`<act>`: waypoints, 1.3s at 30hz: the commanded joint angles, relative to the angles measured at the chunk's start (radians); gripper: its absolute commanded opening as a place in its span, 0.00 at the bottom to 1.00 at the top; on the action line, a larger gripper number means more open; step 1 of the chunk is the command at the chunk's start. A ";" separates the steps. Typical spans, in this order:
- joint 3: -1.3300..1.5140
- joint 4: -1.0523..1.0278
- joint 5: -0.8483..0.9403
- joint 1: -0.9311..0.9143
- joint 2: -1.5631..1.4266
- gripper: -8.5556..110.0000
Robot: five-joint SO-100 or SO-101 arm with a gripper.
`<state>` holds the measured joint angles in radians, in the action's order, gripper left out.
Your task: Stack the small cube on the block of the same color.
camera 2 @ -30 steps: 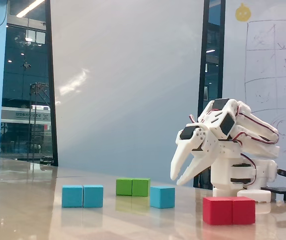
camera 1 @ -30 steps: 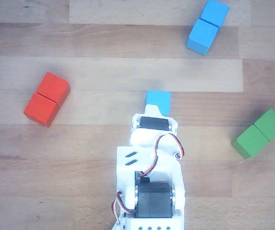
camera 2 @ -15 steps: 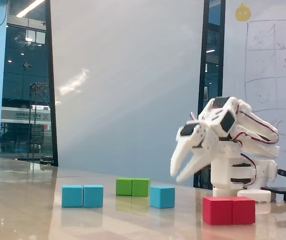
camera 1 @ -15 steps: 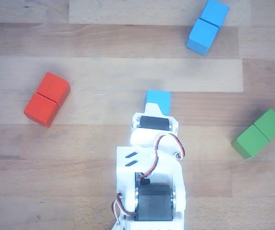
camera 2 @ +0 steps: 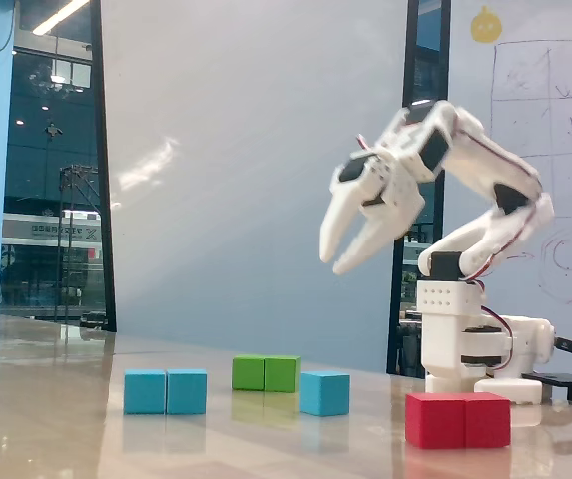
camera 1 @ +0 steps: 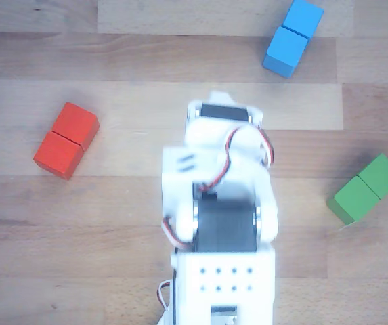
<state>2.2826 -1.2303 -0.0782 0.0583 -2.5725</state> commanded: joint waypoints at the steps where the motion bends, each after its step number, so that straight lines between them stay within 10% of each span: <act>1: -0.247 -0.071 -0.002 0.009 0.258 0.11; 39: 0.081 0.075 0.210 -0.066 0.499 0.29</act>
<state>2.3332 -1.1750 0.1273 0.0031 -2.0663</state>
